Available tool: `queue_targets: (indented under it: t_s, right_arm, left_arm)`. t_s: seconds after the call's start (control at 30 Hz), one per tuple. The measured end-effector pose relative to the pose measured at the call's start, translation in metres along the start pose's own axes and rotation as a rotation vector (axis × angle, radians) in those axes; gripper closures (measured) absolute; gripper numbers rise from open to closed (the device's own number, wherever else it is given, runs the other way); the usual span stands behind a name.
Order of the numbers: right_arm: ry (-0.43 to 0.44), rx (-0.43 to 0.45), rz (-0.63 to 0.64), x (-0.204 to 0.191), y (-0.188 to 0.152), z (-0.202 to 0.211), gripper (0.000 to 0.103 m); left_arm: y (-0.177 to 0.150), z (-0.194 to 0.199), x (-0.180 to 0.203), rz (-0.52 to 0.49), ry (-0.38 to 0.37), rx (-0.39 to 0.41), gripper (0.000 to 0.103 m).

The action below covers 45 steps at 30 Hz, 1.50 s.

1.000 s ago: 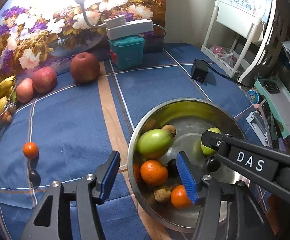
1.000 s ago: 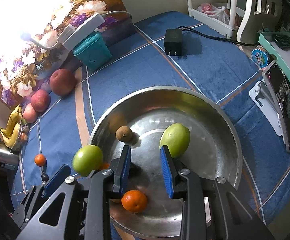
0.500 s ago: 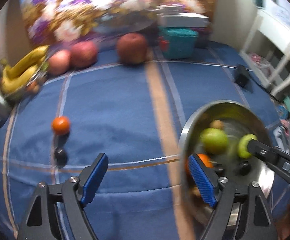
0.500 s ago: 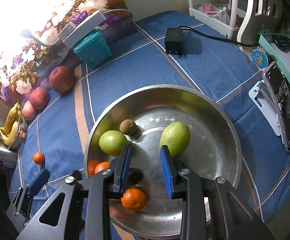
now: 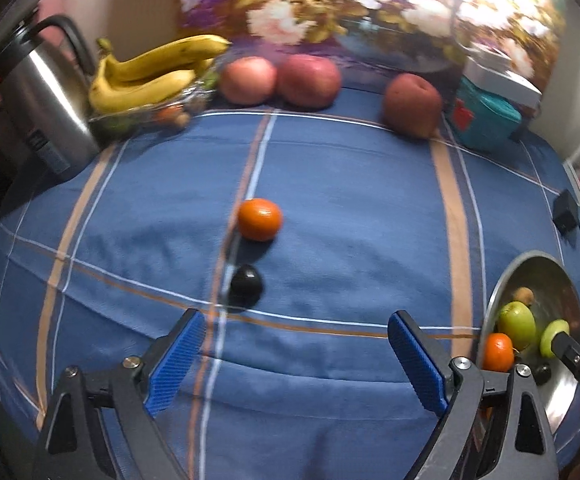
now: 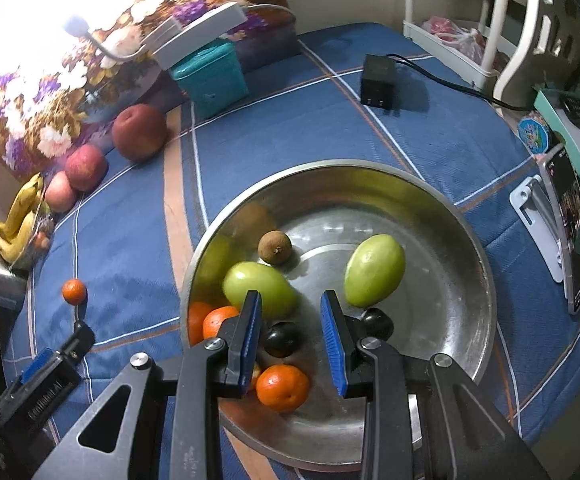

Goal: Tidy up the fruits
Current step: 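Open the left tool dropping the apple in the bowl while the right tool releases the plum, then withdraw both open tools toward the remaining orange and black plum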

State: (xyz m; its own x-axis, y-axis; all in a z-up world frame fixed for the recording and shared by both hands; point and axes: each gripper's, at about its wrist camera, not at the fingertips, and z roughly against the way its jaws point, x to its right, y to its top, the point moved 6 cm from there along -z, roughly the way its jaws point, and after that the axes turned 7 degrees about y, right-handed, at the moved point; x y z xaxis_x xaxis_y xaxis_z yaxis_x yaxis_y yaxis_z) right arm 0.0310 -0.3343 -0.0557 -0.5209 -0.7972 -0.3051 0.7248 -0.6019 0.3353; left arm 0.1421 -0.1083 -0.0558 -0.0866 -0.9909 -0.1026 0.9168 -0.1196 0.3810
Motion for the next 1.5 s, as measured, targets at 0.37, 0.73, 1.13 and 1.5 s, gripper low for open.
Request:
queue_targets:
  t_s: [0.37, 0.73, 1.13, 1.5]
  right_arm:
    - [-0.004, 0.001, 0.076, -0.022, -0.005, 0.001, 0.072]
    - [-0.018, 0.014, 0.151, -0.033, -0.008, 0.001, 0.072]
    - [-0.012, 0.033, 0.207, -0.041, -0.011, 0.003, 0.017]
    - [-0.017, 0.021, 0.184, -0.041, -0.012, 0.0, 0.008]
  left_arm:
    - [0.004, 0.001, -0.024, 0.054, 0.003, 0.004, 0.004]
    - [0.002, -0.001, -0.026, 0.052, 0.001, -0.003, 0.002]
    - [0.0, -0.005, -0.027, 0.05, -0.004, -0.011, 0.001]
    - [-0.002, -0.009, -0.031, 0.036, -0.011, -0.02, 0.0]
